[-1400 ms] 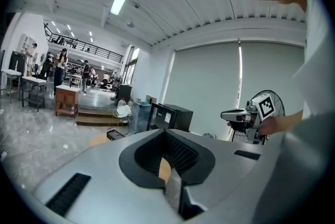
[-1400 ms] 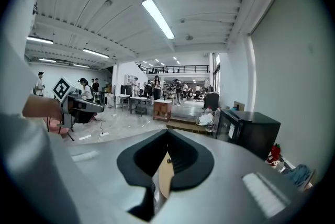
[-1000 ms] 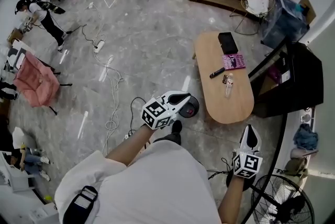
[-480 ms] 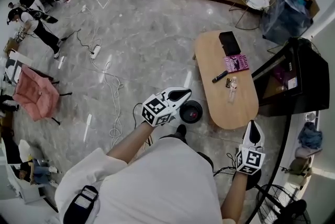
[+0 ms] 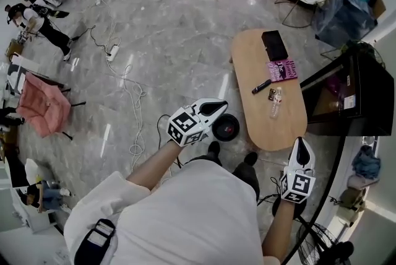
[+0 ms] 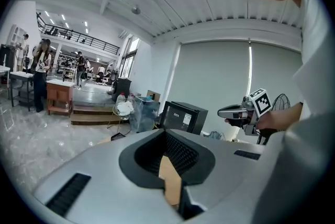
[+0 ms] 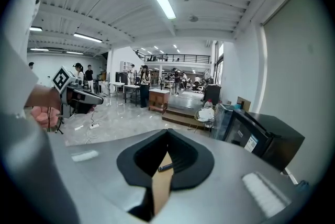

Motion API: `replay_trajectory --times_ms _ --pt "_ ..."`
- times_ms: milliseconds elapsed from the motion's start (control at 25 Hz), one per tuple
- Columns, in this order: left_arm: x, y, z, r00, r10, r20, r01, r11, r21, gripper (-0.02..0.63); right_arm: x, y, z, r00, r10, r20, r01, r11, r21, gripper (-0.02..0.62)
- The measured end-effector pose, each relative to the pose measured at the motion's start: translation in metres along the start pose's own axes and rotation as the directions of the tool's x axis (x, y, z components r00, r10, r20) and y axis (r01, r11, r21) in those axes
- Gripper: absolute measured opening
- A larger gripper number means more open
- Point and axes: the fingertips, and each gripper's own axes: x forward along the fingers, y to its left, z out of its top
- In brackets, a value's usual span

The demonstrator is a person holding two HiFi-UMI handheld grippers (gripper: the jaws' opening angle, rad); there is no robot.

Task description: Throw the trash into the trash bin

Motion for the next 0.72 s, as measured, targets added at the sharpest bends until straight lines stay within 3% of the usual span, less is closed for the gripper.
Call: replay_trajectory --times_ms 520,600,720 --pt "0.064 -0.027 -0.009 0.988 0.147 0.037 -0.144 0.987 -0.078 0.006 0.051 -0.069 -0.013 0.985 0.171 0.013 -0.171 0.985 -0.006 0.018" --pt "0.073 -0.029 -0.013 0.985 0.169 0.037 -0.164 0.982 -0.098 0.006 0.059 -0.080 -0.018 0.984 0.177 0.013 -0.177 0.984 0.017 0.082" --pt "0.085 -0.031 -0.019 0.980 0.195 0.032 -0.190 0.974 -0.120 0.006 0.071 -0.096 -0.027 0.983 0.185 0.012 -0.185 0.981 0.064 0.307"
